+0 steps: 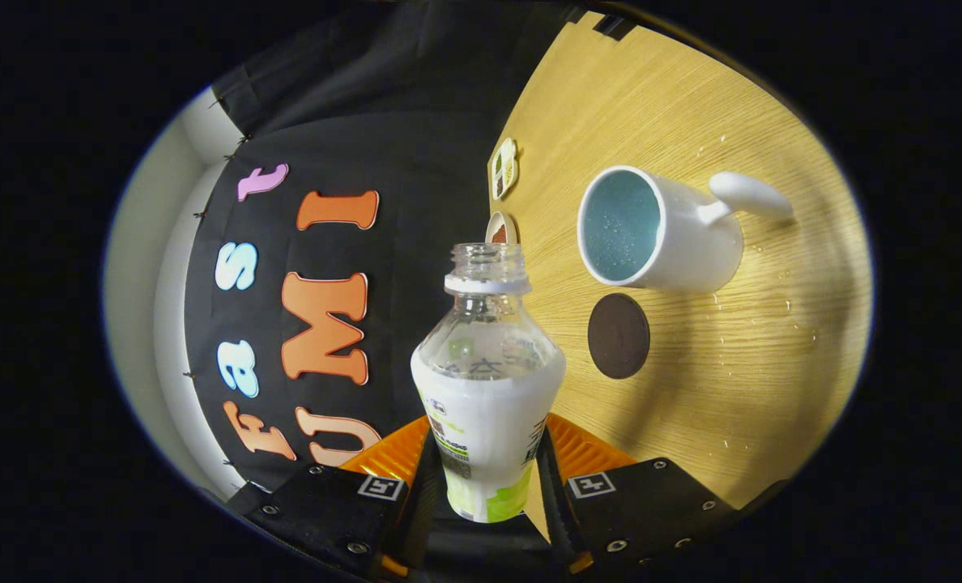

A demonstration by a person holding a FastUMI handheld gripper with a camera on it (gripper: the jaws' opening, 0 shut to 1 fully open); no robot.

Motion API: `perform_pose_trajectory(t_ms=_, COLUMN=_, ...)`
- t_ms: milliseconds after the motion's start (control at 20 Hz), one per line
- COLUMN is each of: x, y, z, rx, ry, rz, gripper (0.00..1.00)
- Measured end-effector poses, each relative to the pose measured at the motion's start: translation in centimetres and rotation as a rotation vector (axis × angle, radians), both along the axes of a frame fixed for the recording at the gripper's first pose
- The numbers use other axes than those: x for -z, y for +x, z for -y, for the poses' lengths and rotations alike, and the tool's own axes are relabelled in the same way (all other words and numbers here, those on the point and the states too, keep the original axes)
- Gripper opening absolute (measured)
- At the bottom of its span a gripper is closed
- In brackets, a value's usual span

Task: Take the bottle from table, then pour the juice into the cup, finally place the bottle on the coaster

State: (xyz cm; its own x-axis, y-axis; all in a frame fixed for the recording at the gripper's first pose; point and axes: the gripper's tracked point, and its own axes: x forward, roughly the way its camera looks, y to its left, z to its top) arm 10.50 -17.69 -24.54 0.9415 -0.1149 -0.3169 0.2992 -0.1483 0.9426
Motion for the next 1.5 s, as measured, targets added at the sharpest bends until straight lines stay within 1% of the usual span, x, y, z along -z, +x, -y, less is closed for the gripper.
perform_pose_trajectory(t_ms=250, x=0.6, y=1.2, z=0.4, rx=0.013, ry=0.091, rz=-0.027, gripper=0.59)
perform_pose_trajectory(t_ms=450, x=0.9, y=0.9, z=0.5, rx=0.010, ry=0.125, rz=-0.037, gripper=0.59)
perform_pose_trajectory(t_ms=650, x=1.3, y=1.5, z=0.4, rx=0.016, ry=0.179, rz=-0.054, gripper=0.59)
perform_pose_trajectory(t_ms=1000, x=1.0, y=1.2, z=0.7, rx=0.023, ry=0.230, rz=-0.070, gripper=0.59)
perform_pose_trajectory(t_ms=1300, x=0.5, y=1.8, z=0.2, rx=0.019, ry=0.276, rz=-0.048, gripper=0.59)
perform_pose_trajectory(t_ms=1500, x=0.7, y=1.8, z=0.2, rx=0.015, ry=0.283, rz=-0.059, gripper=0.59)
